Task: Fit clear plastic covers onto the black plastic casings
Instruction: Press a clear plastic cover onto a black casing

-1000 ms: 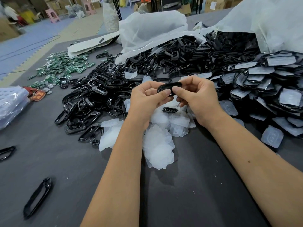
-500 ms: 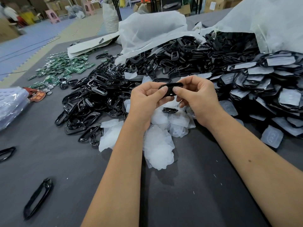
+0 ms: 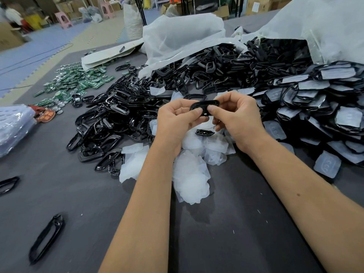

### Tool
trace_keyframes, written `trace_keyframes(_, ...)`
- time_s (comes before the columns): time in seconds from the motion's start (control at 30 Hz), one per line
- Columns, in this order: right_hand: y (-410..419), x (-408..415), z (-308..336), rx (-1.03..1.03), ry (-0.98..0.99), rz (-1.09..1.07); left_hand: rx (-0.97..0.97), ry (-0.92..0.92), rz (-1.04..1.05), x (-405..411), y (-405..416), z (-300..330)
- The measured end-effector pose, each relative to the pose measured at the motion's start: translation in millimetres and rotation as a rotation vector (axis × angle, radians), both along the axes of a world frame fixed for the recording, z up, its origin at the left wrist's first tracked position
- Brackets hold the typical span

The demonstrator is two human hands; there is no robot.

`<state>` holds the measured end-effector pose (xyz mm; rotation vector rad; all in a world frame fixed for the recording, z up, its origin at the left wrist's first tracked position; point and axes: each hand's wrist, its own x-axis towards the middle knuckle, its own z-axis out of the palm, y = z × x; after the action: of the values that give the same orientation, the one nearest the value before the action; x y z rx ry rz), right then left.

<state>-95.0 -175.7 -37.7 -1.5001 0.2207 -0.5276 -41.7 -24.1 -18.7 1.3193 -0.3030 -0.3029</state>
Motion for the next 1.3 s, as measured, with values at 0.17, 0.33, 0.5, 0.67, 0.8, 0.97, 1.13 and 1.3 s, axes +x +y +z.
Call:
trace_keyframes(0.17, 3, 0, -2, -0.123, 0.006, -0.065, 0.093, -0.091, 0.074, 2, -3, -3)
trace_keyframes(0.33, 9, -1, 1, -0.298, -0.033, -0.161, 0.118, -0.192, 0.102, 2, -3, -3)
trace_keyframes(0.5, 18, -4, 4, -0.575, -0.113, -0.228, 0.081, -0.195, 0.206, 7, 3, 0)
trace_keyframes(0.67, 21, -7, 7, -0.931, -0.103, 0.210, -0.027, -0.117, 0.366, 18, 16, 2)
trace_keyframes(0.8, 22, -5, 5, -0.958, -0.022, 0.312, -0.053, -0.096, 0.376, 19, 14, 0)
trace_keyframes(0.97, 17, -7, 2, -0.617, -0.021, 0.272, -0.044, -0.091, 0.370, 20, 12, -3)
trace_keyframes(1.13, 10, -3, 0, -0.340, -0.052, 0.205, -0.002, -0.103, 0.338, 17, 9, -2)
trace_keyframes(1.3, 7, 0, -3, -0.323, -0.053, 0.126, 0.031, -0.104, 0.330, 14, 8, -1)
